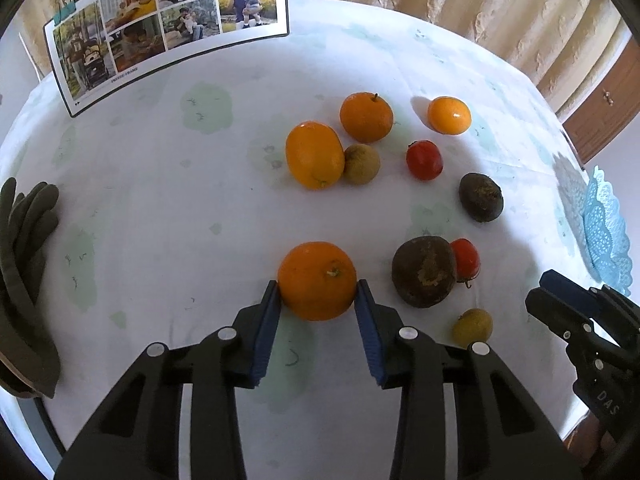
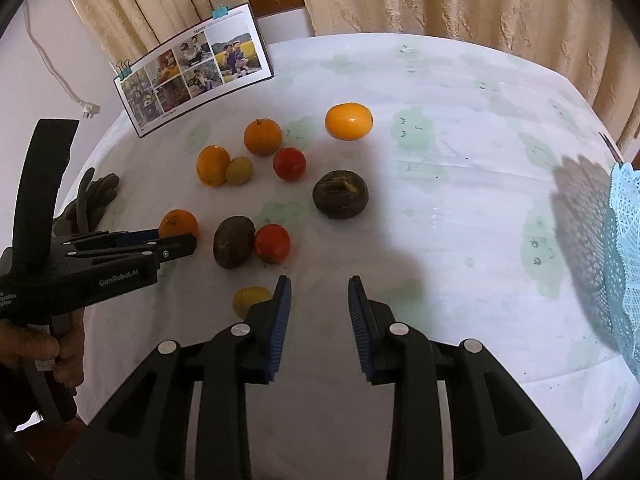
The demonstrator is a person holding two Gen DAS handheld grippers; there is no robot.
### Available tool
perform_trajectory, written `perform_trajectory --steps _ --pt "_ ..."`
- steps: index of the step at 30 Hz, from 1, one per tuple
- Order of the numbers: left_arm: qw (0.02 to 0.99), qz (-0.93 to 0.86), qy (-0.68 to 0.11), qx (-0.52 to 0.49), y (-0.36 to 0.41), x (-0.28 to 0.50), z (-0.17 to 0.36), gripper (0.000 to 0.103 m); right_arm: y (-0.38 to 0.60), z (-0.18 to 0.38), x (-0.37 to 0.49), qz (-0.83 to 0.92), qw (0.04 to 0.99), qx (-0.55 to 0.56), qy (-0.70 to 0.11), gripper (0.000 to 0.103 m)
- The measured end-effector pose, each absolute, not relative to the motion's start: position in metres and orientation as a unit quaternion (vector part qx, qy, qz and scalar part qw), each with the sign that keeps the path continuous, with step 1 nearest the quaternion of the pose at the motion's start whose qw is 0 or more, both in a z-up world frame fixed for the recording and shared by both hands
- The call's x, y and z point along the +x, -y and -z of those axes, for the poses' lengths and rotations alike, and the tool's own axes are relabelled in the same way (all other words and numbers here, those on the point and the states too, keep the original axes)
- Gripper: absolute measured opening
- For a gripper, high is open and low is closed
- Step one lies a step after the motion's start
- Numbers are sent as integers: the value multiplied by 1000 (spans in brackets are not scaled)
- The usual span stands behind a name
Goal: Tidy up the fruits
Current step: 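Grasp the small yellow fruit with the right tool while the left tool grasps the large orange, then carry the yellow fruit and the orange in both tools to the blue basket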
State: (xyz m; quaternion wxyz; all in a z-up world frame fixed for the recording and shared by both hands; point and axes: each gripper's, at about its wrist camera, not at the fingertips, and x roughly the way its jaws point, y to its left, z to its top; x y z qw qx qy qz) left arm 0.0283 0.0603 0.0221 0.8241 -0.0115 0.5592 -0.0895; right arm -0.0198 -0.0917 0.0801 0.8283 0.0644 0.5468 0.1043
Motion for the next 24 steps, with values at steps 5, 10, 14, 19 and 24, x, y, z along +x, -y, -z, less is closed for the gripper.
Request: perform_trajectory --steps 5,10,14,19,24 --pt "827 84 -556 -9 -62 25 -27 38 74 -79 -21 -150 823 58 -545 32" --pt "826 79 -558 -10 -64 22 -27 38 50 -58 -14 -176 807 35 -562 32" --pt "827 76 -556 -13 -68 23 -31 38 44 -49 -11 -183 801 28 -569 31" --pt "830 76 -553 -12 -66 25 -36 38 56 -55 -11 -188 802 52 -565 30" --pt "834 85 -545 -7 -53 28 -47 38 88 -76 -14 -162 818 77 -547 30"
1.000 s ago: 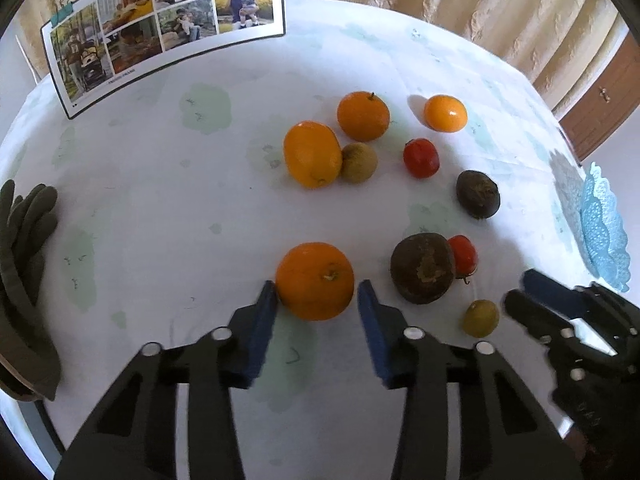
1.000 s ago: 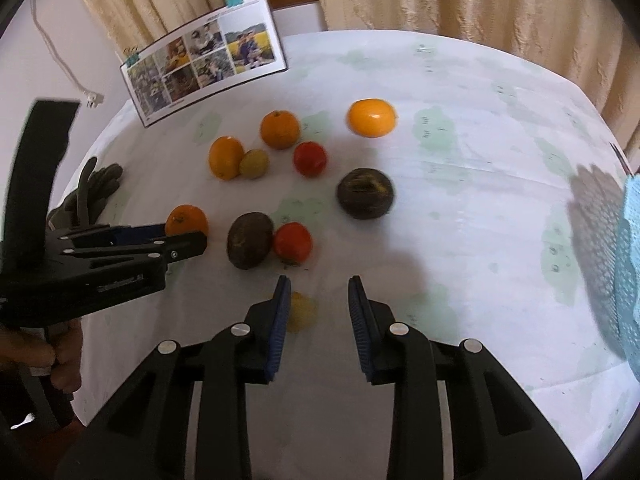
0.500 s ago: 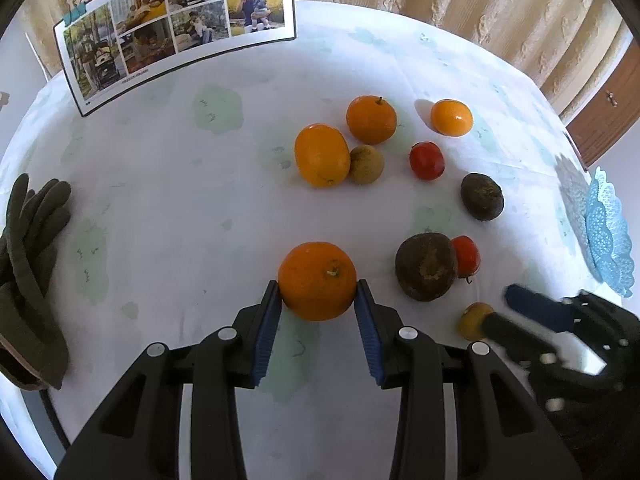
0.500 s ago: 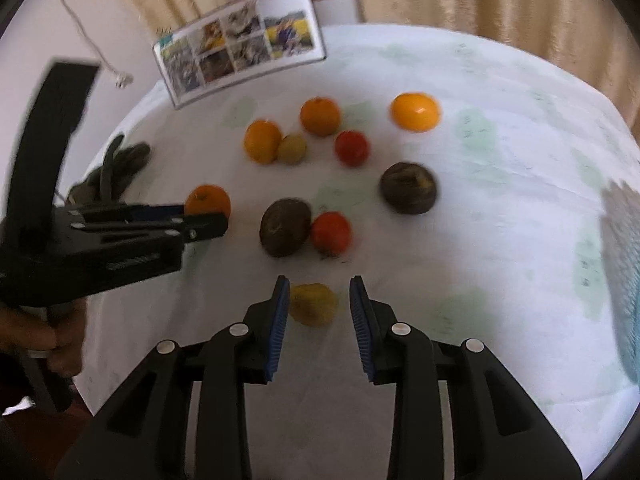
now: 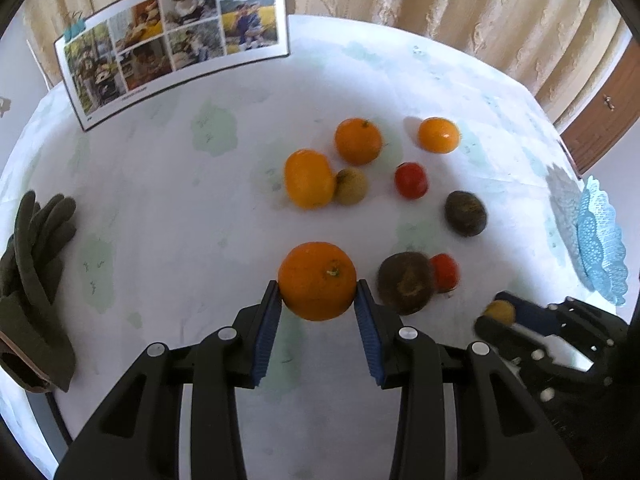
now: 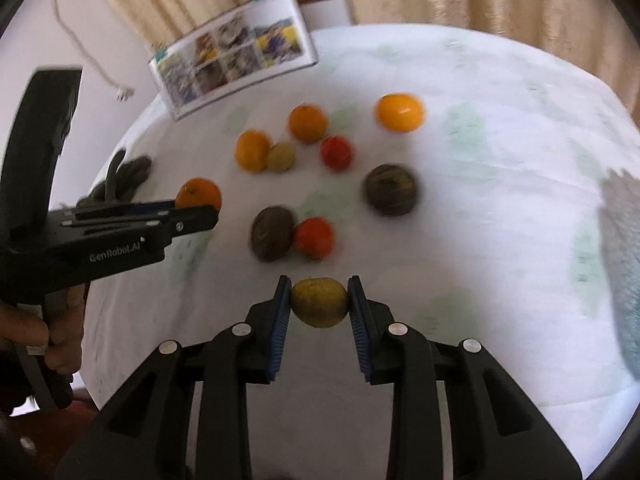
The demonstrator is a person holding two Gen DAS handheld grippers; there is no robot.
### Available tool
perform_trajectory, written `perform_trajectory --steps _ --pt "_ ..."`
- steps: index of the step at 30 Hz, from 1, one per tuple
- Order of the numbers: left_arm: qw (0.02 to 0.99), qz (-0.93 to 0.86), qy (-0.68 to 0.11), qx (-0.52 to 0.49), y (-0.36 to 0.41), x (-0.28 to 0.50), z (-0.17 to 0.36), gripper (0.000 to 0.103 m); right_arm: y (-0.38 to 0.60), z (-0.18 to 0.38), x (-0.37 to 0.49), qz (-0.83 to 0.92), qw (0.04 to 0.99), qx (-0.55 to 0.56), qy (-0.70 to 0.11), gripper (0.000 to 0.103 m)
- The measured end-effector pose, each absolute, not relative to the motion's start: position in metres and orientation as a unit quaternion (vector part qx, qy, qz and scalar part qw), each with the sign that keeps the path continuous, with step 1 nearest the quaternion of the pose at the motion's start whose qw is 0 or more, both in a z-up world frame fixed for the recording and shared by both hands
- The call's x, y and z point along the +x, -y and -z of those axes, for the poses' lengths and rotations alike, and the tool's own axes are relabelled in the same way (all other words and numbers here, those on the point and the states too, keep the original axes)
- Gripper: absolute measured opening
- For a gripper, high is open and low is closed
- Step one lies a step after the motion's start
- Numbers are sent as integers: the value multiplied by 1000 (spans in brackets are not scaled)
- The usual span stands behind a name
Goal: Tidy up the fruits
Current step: 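Carry the yellow fruit and the orange in both tools to the blue basket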
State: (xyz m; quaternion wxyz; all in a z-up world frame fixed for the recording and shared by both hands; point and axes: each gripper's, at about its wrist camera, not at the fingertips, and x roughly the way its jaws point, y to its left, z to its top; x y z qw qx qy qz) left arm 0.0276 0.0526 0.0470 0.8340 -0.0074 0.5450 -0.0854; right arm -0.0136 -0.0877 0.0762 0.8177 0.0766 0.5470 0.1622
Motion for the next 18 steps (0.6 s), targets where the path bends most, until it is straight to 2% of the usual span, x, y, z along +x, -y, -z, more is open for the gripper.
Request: perform_trajectory --steps 18 --pt "834 195 -514 46 110 24 -78 38 291 -134 -72 52 872 124 -471 30"
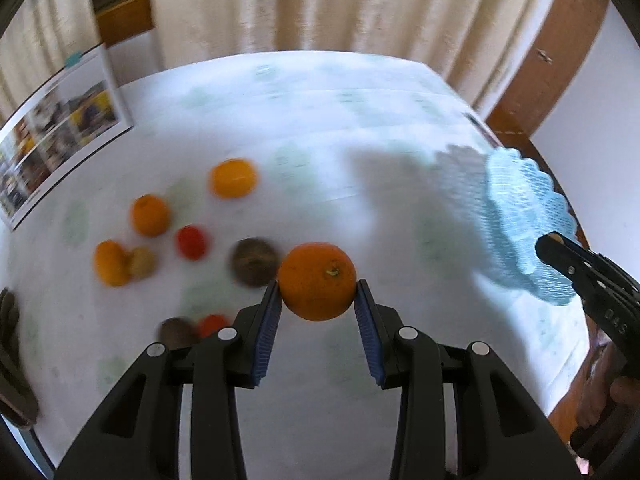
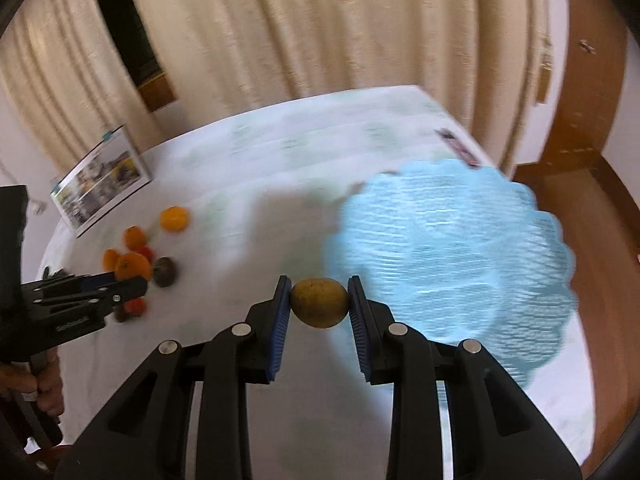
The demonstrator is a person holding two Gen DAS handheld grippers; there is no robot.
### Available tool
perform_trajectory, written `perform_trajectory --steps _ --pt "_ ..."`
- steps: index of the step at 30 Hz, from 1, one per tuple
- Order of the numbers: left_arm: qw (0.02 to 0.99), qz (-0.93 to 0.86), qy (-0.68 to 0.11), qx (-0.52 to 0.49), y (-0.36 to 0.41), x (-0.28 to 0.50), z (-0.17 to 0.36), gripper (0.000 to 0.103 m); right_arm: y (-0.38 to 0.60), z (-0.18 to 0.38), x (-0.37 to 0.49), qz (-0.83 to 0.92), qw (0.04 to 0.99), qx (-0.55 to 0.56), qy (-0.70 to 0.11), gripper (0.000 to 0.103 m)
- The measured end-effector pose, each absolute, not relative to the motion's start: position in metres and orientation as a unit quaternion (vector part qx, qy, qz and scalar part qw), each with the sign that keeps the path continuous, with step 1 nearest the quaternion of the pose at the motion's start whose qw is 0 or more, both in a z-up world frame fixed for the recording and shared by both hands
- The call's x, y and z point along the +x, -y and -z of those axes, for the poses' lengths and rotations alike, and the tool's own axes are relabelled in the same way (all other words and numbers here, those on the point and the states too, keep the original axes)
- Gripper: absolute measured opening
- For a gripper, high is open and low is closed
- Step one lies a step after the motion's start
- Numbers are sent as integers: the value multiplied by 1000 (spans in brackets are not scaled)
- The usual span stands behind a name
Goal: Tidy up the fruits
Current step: 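Carry the yellow fruit and the orange in both tools to the blue basket, then open the right tool over the basket while the left tool releases the orange there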
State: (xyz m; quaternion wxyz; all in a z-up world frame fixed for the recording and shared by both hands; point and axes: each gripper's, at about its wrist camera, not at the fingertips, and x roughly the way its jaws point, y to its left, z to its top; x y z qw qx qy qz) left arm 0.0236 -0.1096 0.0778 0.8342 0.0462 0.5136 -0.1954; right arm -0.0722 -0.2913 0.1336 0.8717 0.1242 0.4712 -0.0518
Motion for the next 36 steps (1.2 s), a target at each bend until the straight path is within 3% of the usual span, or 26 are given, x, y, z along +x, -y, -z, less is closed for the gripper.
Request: perform_trajectory --steps 7,8,9,11,17,24,32,34,35,36 --pt "830 227 -505 64 168 15 -84 38 339 -125 -96 78 865 134 -478 31" --pt "830 230 -504 66 174 14 -84 38 341 -124 -97 80 864 135 -479 35" --pt "829 233 -504 68 182 13 -84 38 343 -123 -98 82 863 137 -479 47" --pt "828 239 -502 70 192 11 -85 38 352 -124 -101 90 867 137 -471 61" --pt "824 256 -499 77 225 7 -86 38 373 -128 -110 110 870 135 -461 62" --pt "818 280 -497 82 259 4 -87 38 390 -134 -124 138 875 128 -446 80" --pt "807 320 -488 93 300 -6 -90 39 402 -143 -135 176 878 123 -429 85" --pt "806 327 -486 92 304 -7 -91 48 404 -143 -137 186 877 123 -426 91" --pt "808 325 -483 92 305 -8 -93 67 405 -143 -139 192 879 122 -420 96" --pt "813 320 -479 90 304 -8 -94 77 405 -144 -140 198 881 120 -413 97"
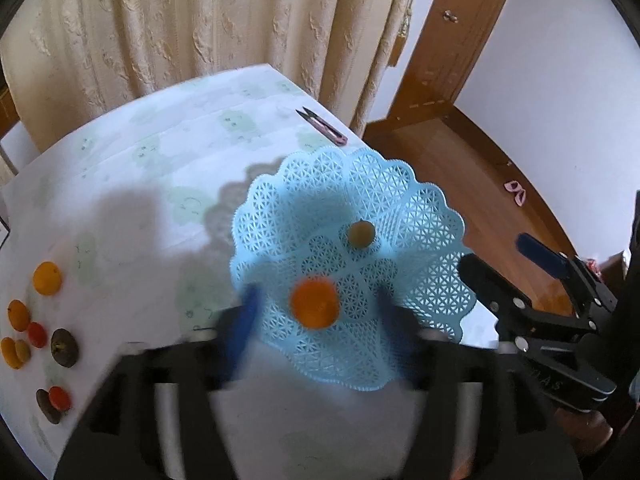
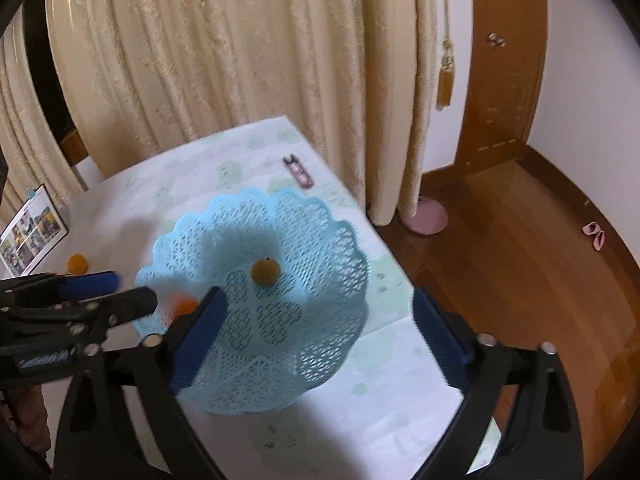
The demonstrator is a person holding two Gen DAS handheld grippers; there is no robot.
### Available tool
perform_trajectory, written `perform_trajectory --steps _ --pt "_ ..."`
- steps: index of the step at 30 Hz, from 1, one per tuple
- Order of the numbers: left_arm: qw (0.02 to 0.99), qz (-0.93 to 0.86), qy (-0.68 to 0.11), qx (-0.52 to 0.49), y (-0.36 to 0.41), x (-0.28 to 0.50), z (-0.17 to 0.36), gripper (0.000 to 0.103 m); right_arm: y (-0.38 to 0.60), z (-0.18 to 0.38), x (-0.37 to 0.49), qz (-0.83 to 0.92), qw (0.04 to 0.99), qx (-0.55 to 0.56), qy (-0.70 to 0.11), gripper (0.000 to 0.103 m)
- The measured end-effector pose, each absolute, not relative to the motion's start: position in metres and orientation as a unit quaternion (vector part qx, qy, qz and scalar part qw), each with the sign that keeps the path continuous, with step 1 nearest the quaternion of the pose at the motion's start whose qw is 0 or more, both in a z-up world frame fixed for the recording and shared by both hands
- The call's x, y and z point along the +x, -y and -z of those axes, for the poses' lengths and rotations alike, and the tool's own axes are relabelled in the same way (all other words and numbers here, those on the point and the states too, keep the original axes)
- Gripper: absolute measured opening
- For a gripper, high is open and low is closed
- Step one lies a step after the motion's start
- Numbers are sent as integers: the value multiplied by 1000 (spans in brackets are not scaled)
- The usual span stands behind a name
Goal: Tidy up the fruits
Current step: 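Open the right tool over the basket while the left tool releases the orange there, then grasp a dark brown fruit with the left tool while the right tool grasps another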
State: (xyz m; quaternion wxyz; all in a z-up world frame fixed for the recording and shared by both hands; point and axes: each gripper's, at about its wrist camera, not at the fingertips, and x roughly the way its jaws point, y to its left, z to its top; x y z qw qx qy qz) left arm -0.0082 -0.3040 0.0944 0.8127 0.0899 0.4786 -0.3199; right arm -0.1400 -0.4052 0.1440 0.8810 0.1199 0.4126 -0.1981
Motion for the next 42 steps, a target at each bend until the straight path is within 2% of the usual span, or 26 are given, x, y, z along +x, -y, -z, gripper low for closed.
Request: perform_trajectory --steps 2,15,31,36,42 --pt "821 307 -473 84 298 -6 -96 81 405 -146 -142 203 886 118 -399 97" --pt "848 201 -488 49 210 9 -94 81 349 -150 -101 135 900 73 -407 98" --pt "858 51 -512 2 46 9 -71 81 228 -141 -58 -10 892 61 -447 98" --pt "851 43 -524 -8 15 10 -58 72 199 -135 -53 -28 886 55 -459 98" --pt "843 52 -536 -14 -6 14 -45 67 179 -129 -50 -35 880 53 -471 98"
